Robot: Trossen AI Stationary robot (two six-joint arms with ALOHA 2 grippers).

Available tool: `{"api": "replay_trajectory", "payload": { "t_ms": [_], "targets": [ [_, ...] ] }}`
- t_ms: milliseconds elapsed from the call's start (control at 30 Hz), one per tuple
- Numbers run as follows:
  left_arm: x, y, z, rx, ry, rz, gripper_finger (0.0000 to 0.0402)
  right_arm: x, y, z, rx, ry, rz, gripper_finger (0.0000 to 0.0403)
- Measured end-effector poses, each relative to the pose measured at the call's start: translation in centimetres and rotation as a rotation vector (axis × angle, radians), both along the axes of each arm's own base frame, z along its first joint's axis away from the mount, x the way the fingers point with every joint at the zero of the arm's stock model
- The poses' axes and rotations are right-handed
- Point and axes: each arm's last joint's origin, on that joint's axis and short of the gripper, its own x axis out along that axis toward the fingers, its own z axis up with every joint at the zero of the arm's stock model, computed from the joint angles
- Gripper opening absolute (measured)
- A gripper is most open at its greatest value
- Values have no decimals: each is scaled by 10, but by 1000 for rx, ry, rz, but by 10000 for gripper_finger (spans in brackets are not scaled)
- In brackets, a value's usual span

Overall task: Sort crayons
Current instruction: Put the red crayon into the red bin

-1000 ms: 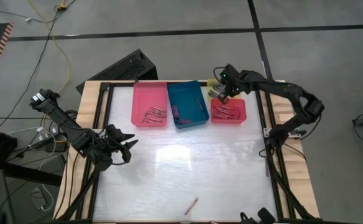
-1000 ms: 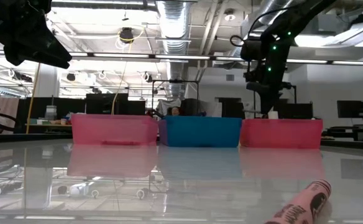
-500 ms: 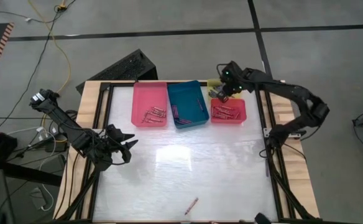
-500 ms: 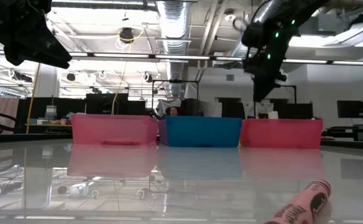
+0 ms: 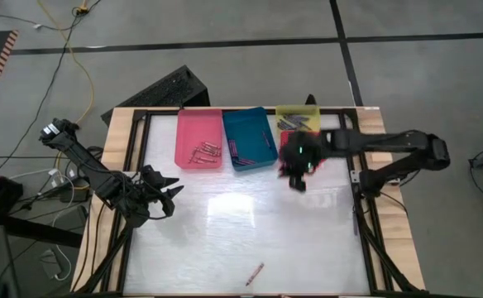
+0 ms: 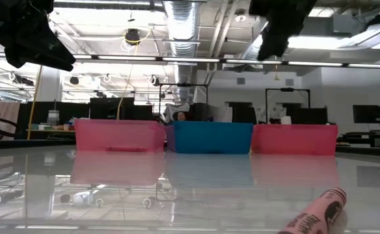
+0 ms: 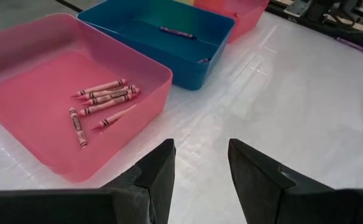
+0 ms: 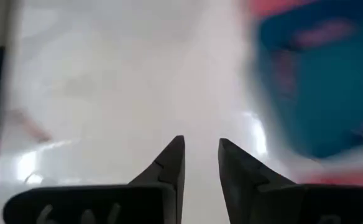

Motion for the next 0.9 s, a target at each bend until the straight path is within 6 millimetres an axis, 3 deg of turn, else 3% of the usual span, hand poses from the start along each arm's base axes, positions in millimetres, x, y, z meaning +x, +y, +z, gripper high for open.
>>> {"api": "replay_trajectory", "payload": {
  "t_ms": [267, 467, 667, 900],
  "targets": [
    [0, 0, 0, -9, -5, 4, 139, 33, 88, -11, 49, -110, 288, 93],
    [0, 0, 0, -13, -8, 8, 139, 59, 146, -42, 63, -141, 447, 93],
    [0, 0, 0, -16, -10, 8, 139, 78, 174, -86, 59, -68, 493, 93],
    [0, 0, 0, -17, -11, 8, 139, 86, 198, -126, 44, 6, 546, 93]
  ]
}}
